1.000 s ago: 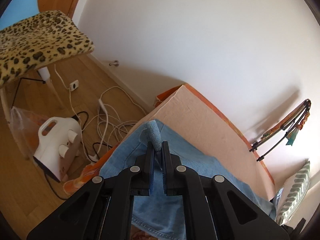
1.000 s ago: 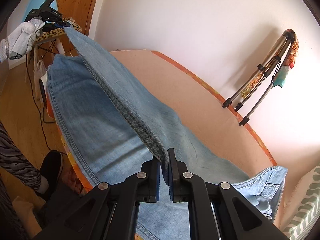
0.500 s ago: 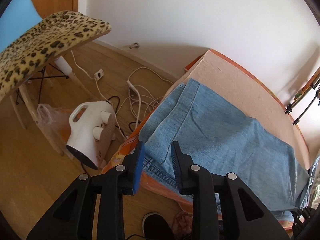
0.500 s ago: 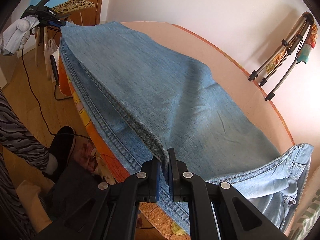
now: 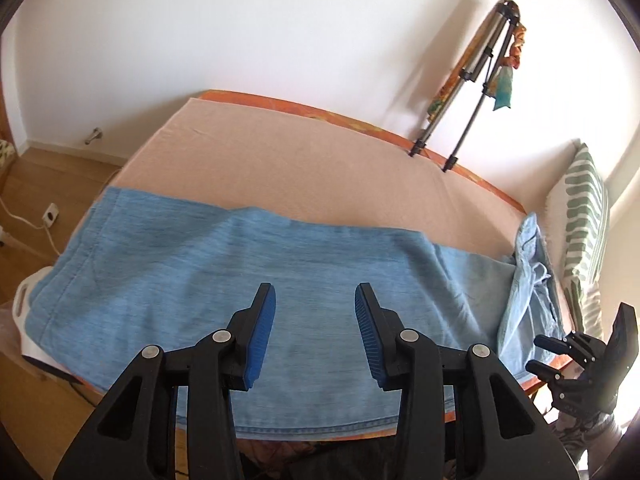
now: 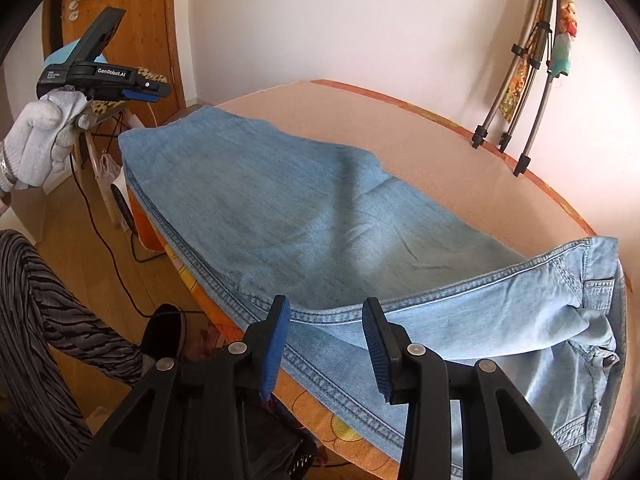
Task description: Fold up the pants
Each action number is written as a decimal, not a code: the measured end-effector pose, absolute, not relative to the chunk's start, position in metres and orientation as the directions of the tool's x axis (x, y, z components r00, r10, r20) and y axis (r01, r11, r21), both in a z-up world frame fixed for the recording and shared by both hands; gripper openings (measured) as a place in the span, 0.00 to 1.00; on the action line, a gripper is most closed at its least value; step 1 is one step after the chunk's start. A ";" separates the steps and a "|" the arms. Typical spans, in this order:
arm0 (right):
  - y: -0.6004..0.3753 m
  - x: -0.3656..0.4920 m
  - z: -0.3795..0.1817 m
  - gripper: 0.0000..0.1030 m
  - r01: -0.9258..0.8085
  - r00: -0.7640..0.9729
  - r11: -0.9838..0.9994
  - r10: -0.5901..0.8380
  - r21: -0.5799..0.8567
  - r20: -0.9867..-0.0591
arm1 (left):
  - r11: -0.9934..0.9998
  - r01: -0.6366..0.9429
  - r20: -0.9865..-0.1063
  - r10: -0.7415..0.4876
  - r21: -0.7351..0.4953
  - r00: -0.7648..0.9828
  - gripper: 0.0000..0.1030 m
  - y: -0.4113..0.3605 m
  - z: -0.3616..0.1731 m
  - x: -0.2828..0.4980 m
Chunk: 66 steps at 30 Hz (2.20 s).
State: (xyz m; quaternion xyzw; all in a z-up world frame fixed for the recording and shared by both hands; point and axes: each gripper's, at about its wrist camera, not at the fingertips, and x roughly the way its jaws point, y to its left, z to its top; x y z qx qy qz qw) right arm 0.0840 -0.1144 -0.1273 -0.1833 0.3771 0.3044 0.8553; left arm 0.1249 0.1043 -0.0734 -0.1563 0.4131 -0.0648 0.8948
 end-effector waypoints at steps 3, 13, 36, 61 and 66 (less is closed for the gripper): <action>-0.148 0.100 -0.110 0.52 -0.574 0.566 0.818 0.360 -0.041 -0.742 | 0.906 0.104 -0.702 -0.387 -0.410 0.598 0.51 0.051 -0.079 0.142; -0.249 0.165 -0.078 0.66 -0.293 0.624 0.954 0.246 0.069 -0.742 | 0.807 0.305 -0.731 -0.589 -0.506 0.345 0.51 -0.089 -0.118 0.175; -0.294 0.380 -0.120 0.82 0.204 0.388 0.975 0.000 0.086 -0.922 | 0.729 0.388 -0.743 -0.653 -0.564 0.148 0.46 -0.158 -0.157 0.194; -0.366 0.301 -0.073 0.07 0.201 0.571 0.940 0.114 0.274 -0.813 | 0.705 0.523 -0.718 -0.658 -0.479 0.229 0.05 -0.163 -0.125 0.176; -0.405 0.221 -0.058 0.06 0.198 0.655 0.917 0.140 0.348 -0.743 | 0.695 0.566 -0.717 -0.653 -0.442 0.242 0.05 -0.169 -0.118 0.159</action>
